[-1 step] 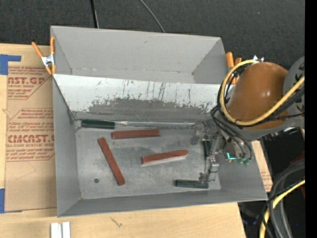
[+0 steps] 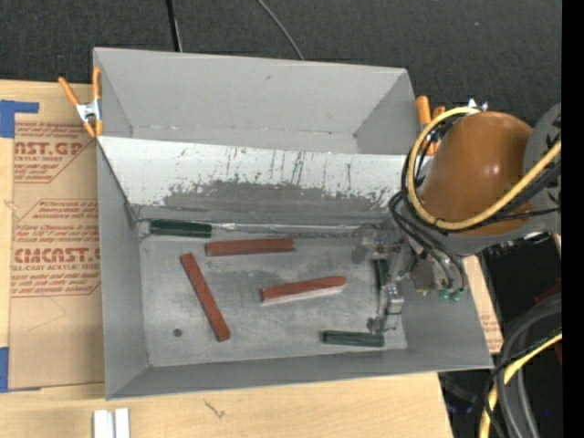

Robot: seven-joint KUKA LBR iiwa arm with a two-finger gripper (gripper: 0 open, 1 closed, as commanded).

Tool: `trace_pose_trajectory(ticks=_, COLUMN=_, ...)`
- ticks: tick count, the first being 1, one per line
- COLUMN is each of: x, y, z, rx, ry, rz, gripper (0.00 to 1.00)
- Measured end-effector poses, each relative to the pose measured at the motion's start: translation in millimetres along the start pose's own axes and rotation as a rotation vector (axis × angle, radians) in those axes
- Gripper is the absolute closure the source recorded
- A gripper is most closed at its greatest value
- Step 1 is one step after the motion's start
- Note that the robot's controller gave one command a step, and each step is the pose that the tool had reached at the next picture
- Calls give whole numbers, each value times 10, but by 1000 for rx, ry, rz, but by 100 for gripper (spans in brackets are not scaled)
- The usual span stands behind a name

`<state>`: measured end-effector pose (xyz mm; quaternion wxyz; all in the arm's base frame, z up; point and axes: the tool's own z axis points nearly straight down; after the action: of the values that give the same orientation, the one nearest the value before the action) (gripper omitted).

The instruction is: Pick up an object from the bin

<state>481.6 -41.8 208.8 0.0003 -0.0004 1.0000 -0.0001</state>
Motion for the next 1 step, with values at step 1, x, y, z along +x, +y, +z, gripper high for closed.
trace_pose_trajectory(ticks=1, x=-180, y=92, z=546, rx=0, ry=-7, rz=10, gripper=0)
